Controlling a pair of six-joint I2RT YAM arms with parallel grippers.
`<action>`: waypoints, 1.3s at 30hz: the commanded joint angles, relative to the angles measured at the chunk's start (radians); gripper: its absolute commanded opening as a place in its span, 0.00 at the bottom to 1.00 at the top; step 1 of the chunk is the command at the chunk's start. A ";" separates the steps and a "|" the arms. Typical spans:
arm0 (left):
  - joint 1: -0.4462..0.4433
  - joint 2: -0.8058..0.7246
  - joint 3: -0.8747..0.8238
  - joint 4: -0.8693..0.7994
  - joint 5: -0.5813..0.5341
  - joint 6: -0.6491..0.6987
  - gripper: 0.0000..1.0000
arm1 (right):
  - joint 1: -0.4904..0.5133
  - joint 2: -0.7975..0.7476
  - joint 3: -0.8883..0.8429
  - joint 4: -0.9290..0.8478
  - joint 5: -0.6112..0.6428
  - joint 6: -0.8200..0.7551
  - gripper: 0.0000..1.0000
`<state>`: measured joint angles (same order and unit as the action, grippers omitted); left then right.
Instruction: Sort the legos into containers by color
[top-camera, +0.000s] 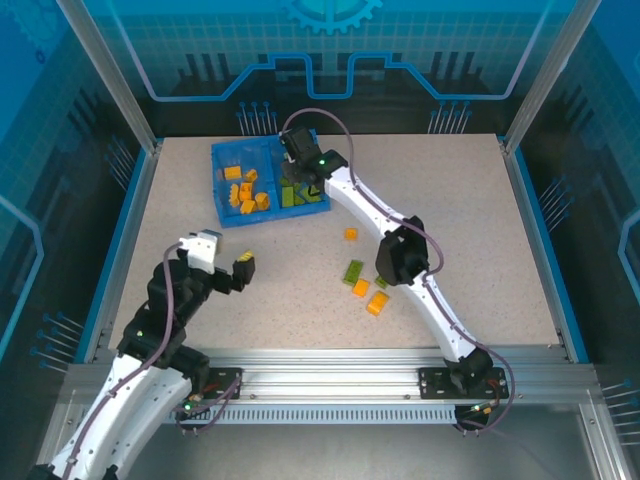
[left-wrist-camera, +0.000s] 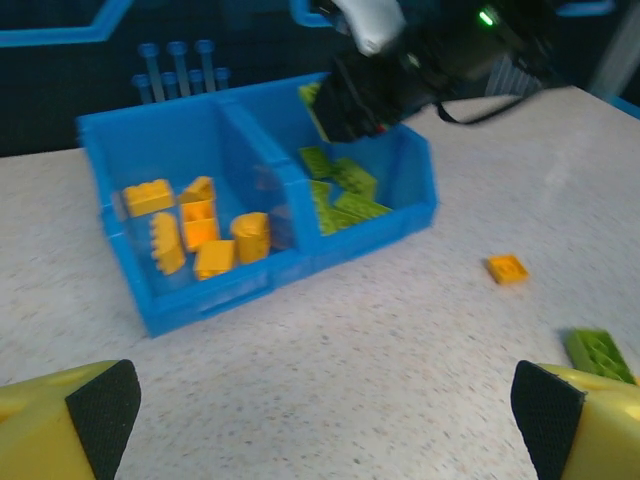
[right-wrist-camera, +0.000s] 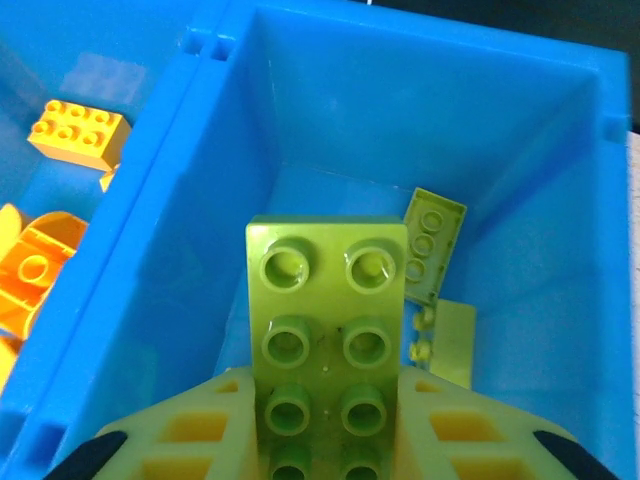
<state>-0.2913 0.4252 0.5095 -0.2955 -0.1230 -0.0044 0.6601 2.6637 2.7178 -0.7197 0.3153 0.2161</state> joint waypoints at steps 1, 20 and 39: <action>0.052 0.021 0.051 -0.019 -0.011 -0.118 0.99 | -0.010 0.039 0.090 -0.055 0.020 -0.047 0.31; 0.069 0.115 0.107 -0.076 0.089 -0.115 0.99 | -0.026 -0.385 -0.162 -0.156 -0.137 -0.017 0.55; -0.422 0.903 0.542 -0.228 -0.143 -0.667 0.99 | -0.171 -1.514 -1.576 -0.116 -0.478 0.319 0.85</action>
<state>-0.6659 1.1767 0.9447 -0.4477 -0.2031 -0.5499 0.5045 1.2106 1.2129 -0.7845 -0.0731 0.4324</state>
